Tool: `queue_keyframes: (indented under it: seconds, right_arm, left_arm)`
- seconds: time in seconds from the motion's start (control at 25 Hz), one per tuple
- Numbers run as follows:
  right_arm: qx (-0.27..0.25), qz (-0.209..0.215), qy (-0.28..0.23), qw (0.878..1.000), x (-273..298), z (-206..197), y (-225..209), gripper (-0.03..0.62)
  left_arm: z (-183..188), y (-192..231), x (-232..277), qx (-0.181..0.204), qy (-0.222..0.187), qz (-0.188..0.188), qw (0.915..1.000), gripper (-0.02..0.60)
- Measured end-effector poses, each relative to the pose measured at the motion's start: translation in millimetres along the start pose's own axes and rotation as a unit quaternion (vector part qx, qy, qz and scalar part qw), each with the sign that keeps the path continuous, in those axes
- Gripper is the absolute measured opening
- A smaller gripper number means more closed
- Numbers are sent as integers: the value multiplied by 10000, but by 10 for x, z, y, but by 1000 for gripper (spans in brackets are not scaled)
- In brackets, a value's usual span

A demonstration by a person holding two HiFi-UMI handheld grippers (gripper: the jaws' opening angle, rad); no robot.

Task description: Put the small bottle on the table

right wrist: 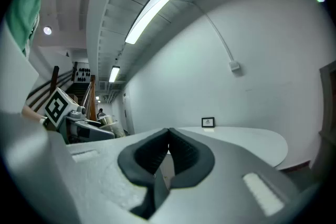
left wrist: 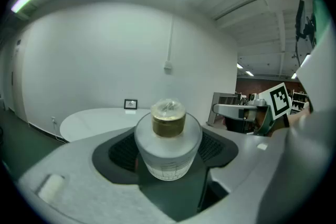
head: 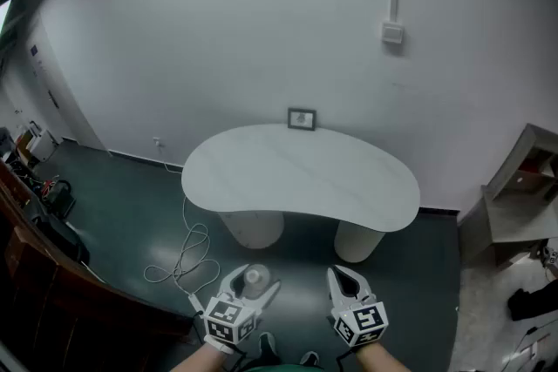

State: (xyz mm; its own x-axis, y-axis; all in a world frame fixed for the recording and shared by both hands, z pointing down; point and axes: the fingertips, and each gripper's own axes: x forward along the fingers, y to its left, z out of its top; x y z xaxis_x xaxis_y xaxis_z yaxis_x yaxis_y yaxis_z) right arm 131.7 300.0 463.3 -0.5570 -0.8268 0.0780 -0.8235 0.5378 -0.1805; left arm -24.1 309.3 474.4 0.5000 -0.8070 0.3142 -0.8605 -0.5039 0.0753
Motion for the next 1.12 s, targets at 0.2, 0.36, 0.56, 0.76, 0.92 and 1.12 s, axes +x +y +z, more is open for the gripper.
queue_keyframes:
  seconds: [0.2, 0.36, 0.56, 0.76, 0.92, 1.12]
  right_arm:
    - [-37, -1, -49, 10000, -9, 15, 118, -6]
    - [-162, 63, -131, 9998, -71, 114, 244, -6]
    - [-138, 94, -309, 9994, -135, 228, 296, -6]
    - [-101, 68, -332, 9994, -202, 215, 306, -5]
    - [-103, 20, -295, 9995, -223, 178, 290, -5]
    - [-68, -30, -308, 9995, -162, 198, 288, -5]
  left_arm:
    - [18, -7, -232, 231, -48, 137, 9996, 344]
    - [-3, 60, -438, 250, -61, 326, 9991, 344]
    - [96, 68, -604, 201, -230, 457, 9985, 344]
    - [63, 40, -669, 189, -238, 531, 9981, 344]
    - [32, 38, -681, 150, -221, 528, 9982, 344]
    - [24, 130, -637, 121, -202, 496, 9985, 344]
